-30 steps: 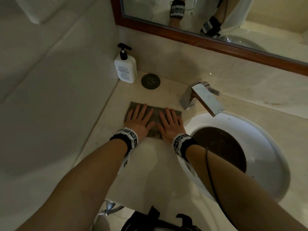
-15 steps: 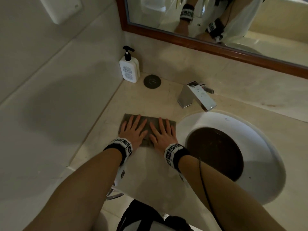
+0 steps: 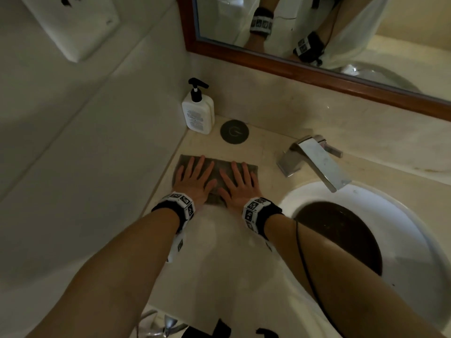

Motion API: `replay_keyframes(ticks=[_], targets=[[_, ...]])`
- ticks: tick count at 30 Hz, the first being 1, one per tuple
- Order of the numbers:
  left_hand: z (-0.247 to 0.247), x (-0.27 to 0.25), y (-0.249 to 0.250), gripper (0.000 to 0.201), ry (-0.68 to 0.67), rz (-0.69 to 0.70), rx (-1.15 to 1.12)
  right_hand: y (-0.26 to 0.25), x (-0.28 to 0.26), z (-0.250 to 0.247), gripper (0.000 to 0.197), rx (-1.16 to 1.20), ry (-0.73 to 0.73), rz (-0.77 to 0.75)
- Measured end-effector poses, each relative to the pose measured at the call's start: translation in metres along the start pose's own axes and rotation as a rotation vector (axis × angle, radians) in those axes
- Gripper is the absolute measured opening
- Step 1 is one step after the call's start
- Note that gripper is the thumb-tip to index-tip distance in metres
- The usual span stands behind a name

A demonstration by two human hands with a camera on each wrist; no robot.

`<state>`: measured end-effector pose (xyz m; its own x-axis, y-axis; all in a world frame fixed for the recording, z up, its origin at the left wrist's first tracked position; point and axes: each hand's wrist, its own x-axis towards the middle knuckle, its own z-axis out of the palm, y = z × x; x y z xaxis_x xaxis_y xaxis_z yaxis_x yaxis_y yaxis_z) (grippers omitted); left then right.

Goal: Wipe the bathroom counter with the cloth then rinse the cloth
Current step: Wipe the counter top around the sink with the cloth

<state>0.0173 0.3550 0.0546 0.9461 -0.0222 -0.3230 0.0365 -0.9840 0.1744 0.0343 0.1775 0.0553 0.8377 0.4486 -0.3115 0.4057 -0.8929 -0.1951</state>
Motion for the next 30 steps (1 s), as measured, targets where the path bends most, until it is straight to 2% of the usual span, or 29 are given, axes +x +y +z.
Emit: replay_keyframes(ticks=[2,5,11,15,19,24,28,30], targets=[[-0.006,0.015,-0.006,0.058,0.007,-0.006,0.006,0.0,0.016,-0.004,0.068,-0.012,0.007,-0.002],[-0.014,0.034,-0.011,0.059,0.017,-0.013,0.016,-0.001,0.036,-0.009,0.091,-0.009,0.035,-0.019],[-0.019,0.056,-0.015,0.059,0.057,-0.021,0.03,0.002,0.059,-0.017,0.066,-0.03,0.037,0.018],[-0.021,0.059,-0.013,0.058,0.067,-0.022,0.033,0.002,0.06,-0.021,0.081,-0.035,0.042,0.007],[-0.02,0.053,-0.01,0.059,0.046,-0.028,0.02,0.002,0.051,-0.021,0.081,-0.041,0.011,-0.009],[-0.011,0.035,0.007,0.059,-0.003,-0.025,0.009,0.01,0.022,-0.013,0.105,0.009,0.022,-0.015],[-0.006,0.031,0.03,0.063,-0.009,0.051,0.027,0.022,-0.005,-0.01,0.097,0.013,0.011,0.06],[-0.006,0.036,0.041,0.064,-0.027,0.075,0.04,0.028,-0.012,-0.013,0.078,0.02,0.022,0.111]])
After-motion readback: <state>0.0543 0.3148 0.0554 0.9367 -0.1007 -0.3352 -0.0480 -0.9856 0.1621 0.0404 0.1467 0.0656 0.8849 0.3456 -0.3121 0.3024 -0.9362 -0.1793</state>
